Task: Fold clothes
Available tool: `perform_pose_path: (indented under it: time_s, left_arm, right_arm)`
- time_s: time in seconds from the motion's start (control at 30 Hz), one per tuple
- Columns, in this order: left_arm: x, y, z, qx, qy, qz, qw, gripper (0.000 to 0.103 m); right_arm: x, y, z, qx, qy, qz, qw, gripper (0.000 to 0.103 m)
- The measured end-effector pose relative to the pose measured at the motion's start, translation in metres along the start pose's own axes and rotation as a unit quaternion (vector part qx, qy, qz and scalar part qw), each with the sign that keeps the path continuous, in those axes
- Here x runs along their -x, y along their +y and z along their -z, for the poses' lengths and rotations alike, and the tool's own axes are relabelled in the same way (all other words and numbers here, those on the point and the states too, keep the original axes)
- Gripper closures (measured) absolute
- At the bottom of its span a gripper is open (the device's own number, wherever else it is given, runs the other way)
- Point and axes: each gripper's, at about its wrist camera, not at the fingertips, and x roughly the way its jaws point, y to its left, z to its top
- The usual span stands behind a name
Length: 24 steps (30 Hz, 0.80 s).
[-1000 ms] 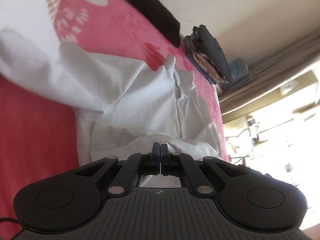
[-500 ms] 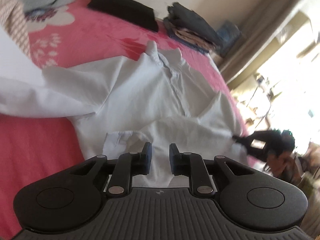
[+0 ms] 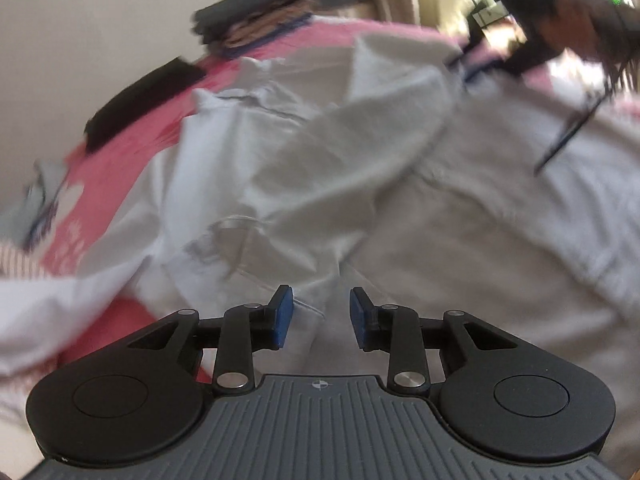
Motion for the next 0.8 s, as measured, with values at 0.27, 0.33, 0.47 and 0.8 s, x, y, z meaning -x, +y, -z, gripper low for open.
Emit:
perform_pose_path:
  time_s: [0.27, 0.33, 0.47, 0.8]
  left_arm:
    - [0.008, 0.000, -0.004, 0.021, 0.008, -0.021, 0.9995, 0.102]
    - [0.024, -0.002, -0.007, 0.022, 0.012, -0.008, 0.9997, 0.102]
    - [0.054, -0.012, -0.008, 0.034, 0.035, 0.042, 0.9979, 0.102]
    - [0.052, -0.037, 0.007, 0.082, 0.108, 0.114, 0.9842, 0.102]
  right_arm:
    - [-0.008, 0.003, -0.001, 0.010, -0.014, -0.004, 1.000, 0.081]
    - [-0.010, 0.005, -0.002, 0.017, -0.015, -0.004, 1.000, 0.083]
    - [-0.011, 0.009, -0.002, 0.031, -0.008, -0.006, 0.999, 0.083]
    - [-0.015, 0.014, 0.003, 0.060, 0.003, 0.011, 0.998, 0.083]
